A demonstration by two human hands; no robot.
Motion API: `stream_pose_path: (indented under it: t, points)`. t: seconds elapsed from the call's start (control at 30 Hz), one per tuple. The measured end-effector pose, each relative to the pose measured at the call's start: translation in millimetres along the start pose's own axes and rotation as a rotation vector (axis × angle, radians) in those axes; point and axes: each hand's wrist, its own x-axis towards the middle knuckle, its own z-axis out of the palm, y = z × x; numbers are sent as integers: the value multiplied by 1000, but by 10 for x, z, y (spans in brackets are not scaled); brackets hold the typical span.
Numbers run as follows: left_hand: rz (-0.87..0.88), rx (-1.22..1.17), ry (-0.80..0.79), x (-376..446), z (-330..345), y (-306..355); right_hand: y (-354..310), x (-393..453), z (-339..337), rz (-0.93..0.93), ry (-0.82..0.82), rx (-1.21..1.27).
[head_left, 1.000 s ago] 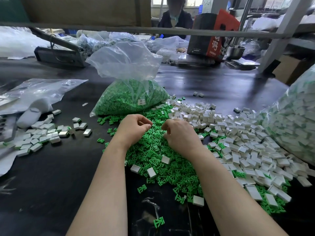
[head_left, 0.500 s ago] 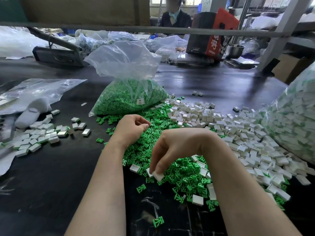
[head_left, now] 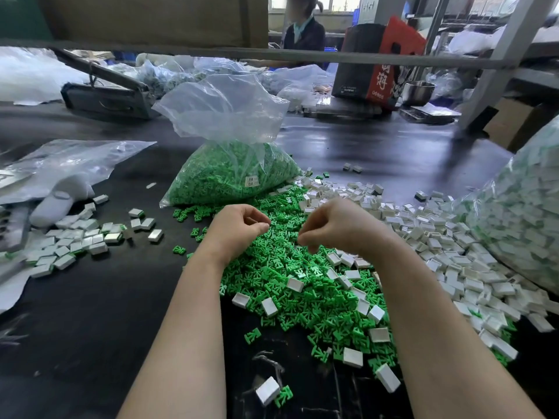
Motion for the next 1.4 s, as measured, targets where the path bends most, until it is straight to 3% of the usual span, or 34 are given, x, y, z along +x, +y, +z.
stream_pose_path:
  t: [0.1, 0.17, 0.33, 0.8, 1.0, 1.2, 1.4]
  points:
    - [5, 9, -59, -13, 21, 42, 156, 67, -14, 84, 285, -160]
    - [10, 45, -96, -23, 53, 76, 224, 90, 6, 150, 358, -264]
    - [22, 186, -207, -29, 117, 132, 289, 127, 121, 177, 215, -387]
    - [56, 257, -129, -24, 239, 164, 393, 166, 142, 214, 294, -520]
    - [58, 184, -69, -34, 228, 177, 388, 152, 113, 114, 384, -295]
    - [45, -86, -88, -43, 218, 246, 307, 81, 58, 93, 340, 459]
    - [31, -383, -100, -67, 188, 308, 299, 77, 24, 129, 294, 663]
